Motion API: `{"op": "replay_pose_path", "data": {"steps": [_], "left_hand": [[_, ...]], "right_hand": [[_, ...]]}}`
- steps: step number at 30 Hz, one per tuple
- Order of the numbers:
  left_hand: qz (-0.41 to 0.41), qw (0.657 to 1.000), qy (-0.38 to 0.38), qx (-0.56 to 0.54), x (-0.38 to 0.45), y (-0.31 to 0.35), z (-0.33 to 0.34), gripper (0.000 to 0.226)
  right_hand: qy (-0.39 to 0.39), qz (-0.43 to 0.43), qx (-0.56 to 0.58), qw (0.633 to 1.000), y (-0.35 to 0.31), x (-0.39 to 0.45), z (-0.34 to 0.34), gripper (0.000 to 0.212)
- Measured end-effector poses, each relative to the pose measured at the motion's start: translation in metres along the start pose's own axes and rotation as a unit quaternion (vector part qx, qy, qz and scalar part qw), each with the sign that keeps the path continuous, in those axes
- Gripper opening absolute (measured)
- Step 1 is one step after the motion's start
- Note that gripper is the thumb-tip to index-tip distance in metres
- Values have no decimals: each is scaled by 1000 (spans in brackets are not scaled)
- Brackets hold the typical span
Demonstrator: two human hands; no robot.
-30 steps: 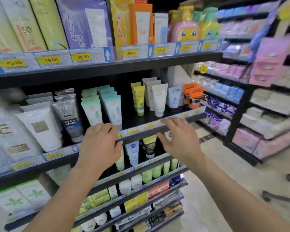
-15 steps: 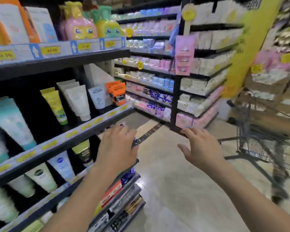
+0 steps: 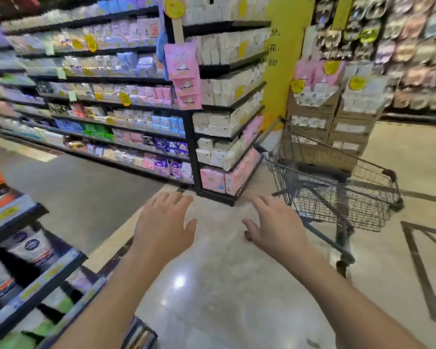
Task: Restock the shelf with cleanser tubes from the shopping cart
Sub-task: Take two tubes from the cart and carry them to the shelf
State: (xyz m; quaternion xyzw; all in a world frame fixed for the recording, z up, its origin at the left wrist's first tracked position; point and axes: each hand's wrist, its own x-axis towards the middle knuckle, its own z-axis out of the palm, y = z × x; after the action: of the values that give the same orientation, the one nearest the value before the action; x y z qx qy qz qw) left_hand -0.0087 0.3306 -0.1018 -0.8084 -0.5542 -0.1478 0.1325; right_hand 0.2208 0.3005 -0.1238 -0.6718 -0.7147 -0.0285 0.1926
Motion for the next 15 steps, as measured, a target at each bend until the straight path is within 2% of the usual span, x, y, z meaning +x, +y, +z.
{"op": "replay_pose_path", "data": {"steps": [9, 15], "left_hand": [[106, 992, -18, -60, 107, 116, 63, 44], [176, 981, -37, -77, 190, 173, 115, 41]], "right_hand": [[47, 104, 7, 993, 143, 11, 6, 41], [50, 184, -24, 981, 227, 36, 16, 38]]}}
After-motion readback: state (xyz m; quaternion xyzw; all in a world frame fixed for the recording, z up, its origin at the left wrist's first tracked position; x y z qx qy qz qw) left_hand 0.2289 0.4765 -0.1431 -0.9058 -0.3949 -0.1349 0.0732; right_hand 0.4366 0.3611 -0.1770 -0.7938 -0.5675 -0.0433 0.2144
